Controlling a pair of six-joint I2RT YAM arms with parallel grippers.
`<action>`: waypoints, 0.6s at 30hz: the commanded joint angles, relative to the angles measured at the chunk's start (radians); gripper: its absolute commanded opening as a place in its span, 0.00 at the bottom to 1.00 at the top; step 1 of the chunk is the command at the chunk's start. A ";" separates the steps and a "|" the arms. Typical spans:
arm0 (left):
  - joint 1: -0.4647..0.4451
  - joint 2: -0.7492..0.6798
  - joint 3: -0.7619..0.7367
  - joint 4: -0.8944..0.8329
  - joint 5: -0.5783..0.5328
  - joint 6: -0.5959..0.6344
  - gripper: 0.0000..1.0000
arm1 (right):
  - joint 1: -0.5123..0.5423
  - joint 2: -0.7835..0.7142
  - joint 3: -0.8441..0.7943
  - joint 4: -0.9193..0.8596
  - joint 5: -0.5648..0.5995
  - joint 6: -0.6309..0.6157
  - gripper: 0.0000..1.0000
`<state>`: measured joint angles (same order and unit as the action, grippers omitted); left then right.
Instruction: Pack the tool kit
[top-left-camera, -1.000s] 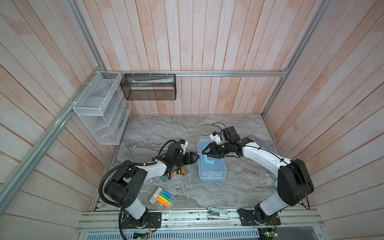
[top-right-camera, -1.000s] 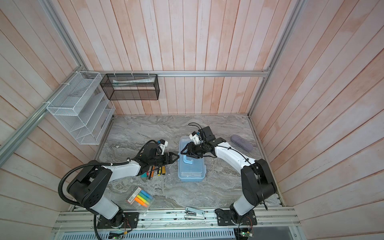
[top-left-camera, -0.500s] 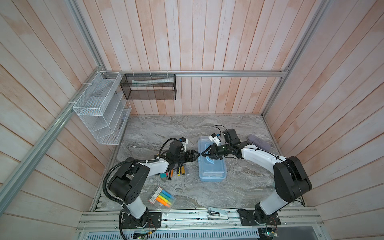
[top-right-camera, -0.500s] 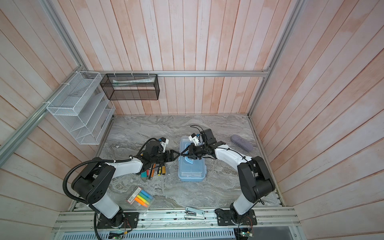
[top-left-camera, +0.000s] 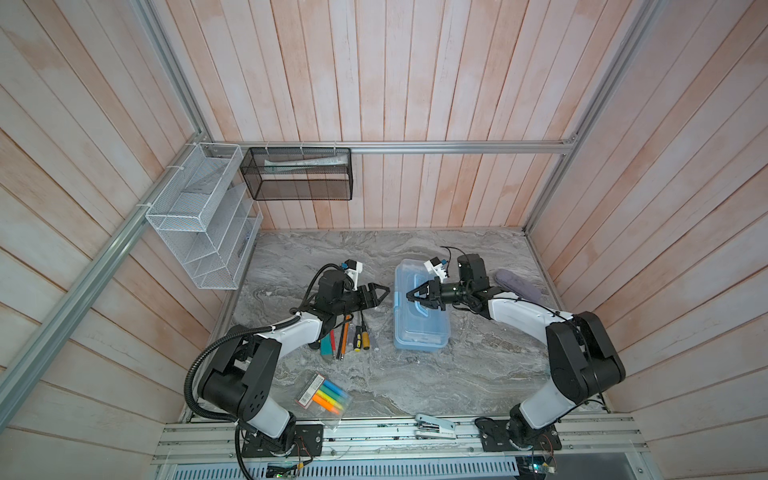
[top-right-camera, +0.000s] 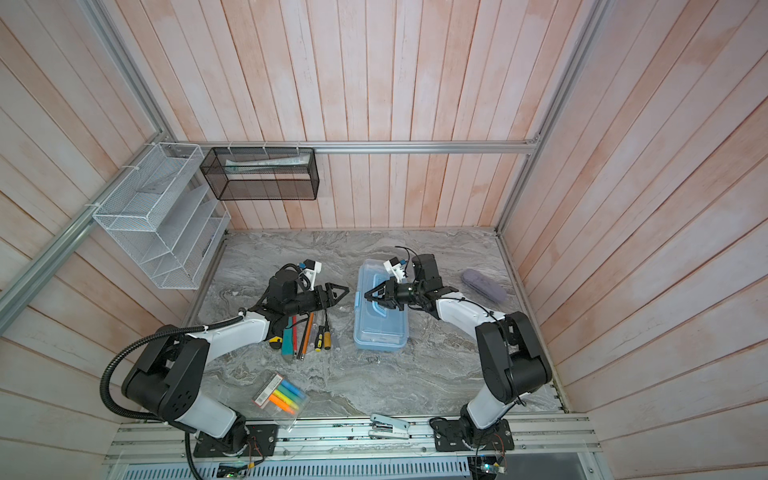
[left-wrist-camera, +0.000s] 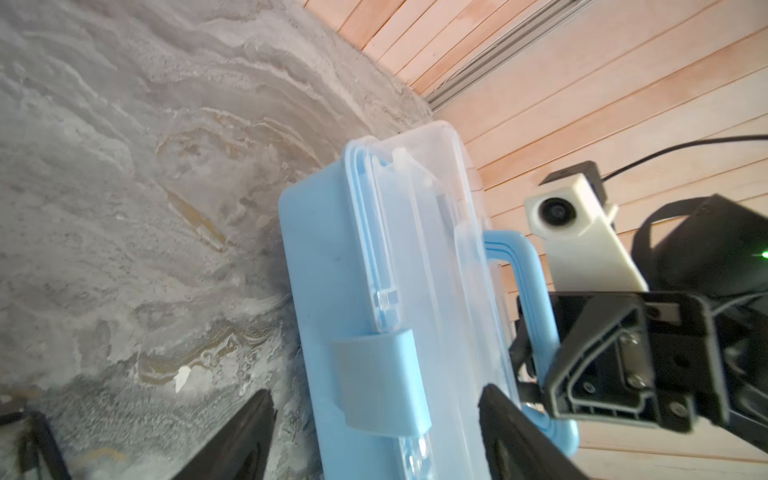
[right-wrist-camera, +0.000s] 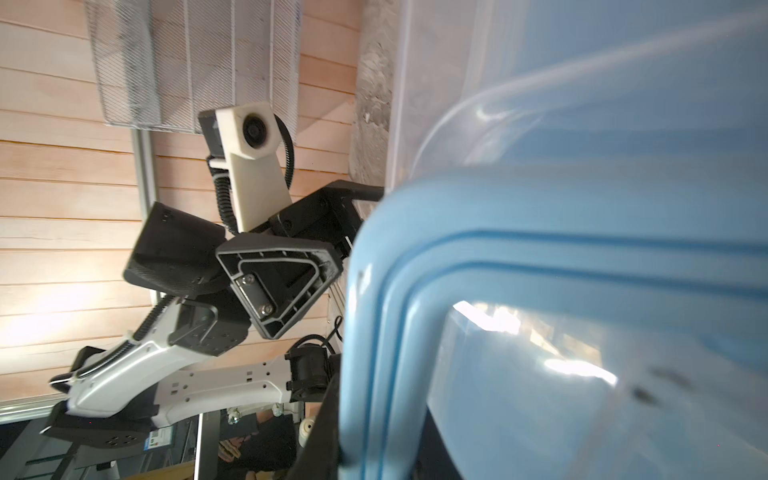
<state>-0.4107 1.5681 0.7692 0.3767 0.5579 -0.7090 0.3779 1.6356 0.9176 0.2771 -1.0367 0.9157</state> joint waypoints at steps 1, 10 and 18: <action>0.003 -0.016 -0.025 0.053 0.083 -0.020 0.80 | -0.002 0.055 -0.013 0.421 -0.110 0.143 0.00; 0.007 0.055 -0.065 0.216 0.156 -0.092 0.80 | -0.013 0.149 -0.073 0.724 -0.267 0.294 0.00; 0.007 0.135 -0.061 0.378 0.240 -0.173 0.75 | -0.033 0.199 -0.081 0.682 -0.289 0.242 0.00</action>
<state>-0.3988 1.6730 0.7097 0.6540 0.7231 -0.8410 0.3450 1.8004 0.8536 0.8845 -1.2823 1.2297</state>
